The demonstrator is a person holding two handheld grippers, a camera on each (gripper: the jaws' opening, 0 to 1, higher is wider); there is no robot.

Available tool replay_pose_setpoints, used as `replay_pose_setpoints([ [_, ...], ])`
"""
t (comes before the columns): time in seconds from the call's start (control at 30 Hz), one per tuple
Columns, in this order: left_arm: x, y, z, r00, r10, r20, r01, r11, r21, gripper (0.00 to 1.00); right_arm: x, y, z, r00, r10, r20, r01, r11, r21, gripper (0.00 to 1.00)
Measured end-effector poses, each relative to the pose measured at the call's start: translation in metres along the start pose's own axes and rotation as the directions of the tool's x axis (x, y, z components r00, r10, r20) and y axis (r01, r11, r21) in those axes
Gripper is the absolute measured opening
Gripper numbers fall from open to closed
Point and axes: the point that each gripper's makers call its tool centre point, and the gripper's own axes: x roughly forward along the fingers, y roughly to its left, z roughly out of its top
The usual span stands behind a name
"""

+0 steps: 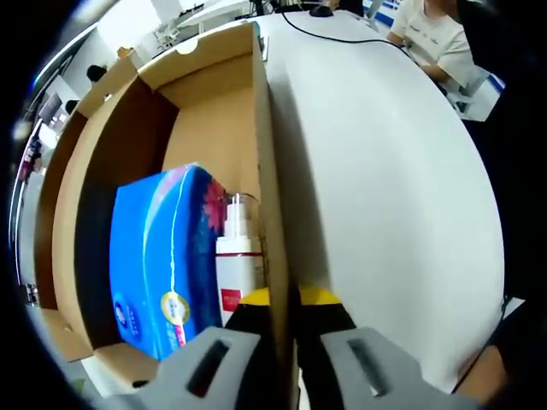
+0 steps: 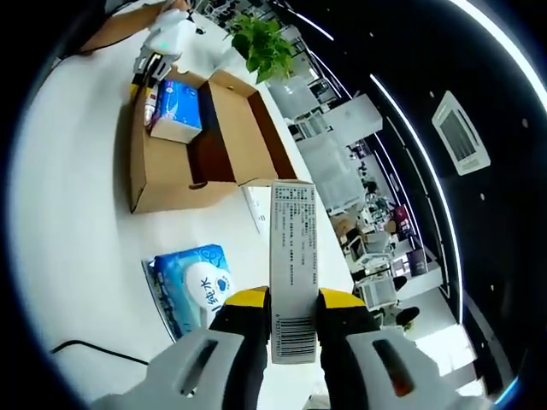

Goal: Operate the shoe box by opening the lid, removing the specified soft item, and placing it in the target area until the item is outside and the box remains undamaged.

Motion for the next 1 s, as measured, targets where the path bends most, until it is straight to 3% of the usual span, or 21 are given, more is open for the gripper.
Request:
replay_pose_setpoints([
  [0.27,0.0,0.001,0.0,1.0,0.001,0.0,-0.001,1.0,0.0,0.03,0.004,0.0,-0.009,1.0,-0.025,-0.005,0.025,1.0,-0.001,0.2],
  [1.0,0.0,0.0,0.0,1.0,-0.004,0.006,0.004,1.0,0.002,0.04,0.019,0.023,-0.026,0.999,0.03,-0.036,-0.031,0.999,-0.02,0.2],
])
